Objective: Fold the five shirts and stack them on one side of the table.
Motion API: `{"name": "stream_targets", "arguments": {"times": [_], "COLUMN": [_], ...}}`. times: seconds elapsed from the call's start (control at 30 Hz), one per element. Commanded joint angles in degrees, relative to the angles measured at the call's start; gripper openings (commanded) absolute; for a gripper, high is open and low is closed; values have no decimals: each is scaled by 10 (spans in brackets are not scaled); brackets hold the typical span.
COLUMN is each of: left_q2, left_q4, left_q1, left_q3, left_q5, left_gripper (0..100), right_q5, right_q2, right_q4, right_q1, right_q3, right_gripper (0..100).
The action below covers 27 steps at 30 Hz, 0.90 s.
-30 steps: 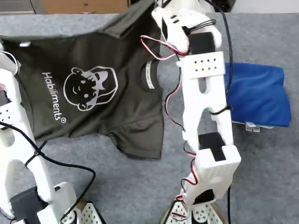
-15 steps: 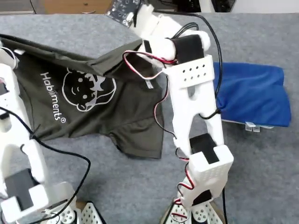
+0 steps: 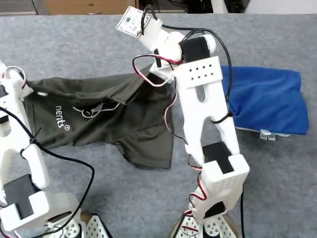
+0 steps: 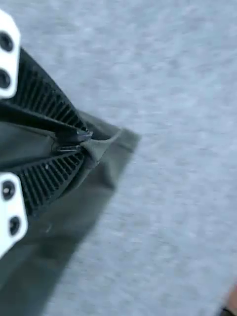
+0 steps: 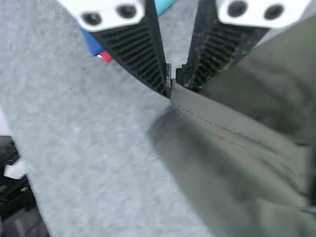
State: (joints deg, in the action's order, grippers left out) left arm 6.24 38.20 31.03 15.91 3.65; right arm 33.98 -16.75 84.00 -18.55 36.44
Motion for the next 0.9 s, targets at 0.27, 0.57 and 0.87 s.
{"name": "stream_targets", "arguments": {"times": [0.27, 0.57, 0.87], "left_q2": [163, 401, 556], "left_q4": [-26, 99, 99], "left_q1": [22, 23, 106], "left_q3": [-132, -183, -183], "left_q5": [3, 7, 8], "left_gripper": [19, 19, 19], "right_q5": [-87, -127, -124], "right_q2": [116, 138, 138], "right_q4": [-107, -109, -109], "right_q1": [41, 41, 42], "right_q3": [195, 435, 579], "right_gripper": [2, 2, 2]}}
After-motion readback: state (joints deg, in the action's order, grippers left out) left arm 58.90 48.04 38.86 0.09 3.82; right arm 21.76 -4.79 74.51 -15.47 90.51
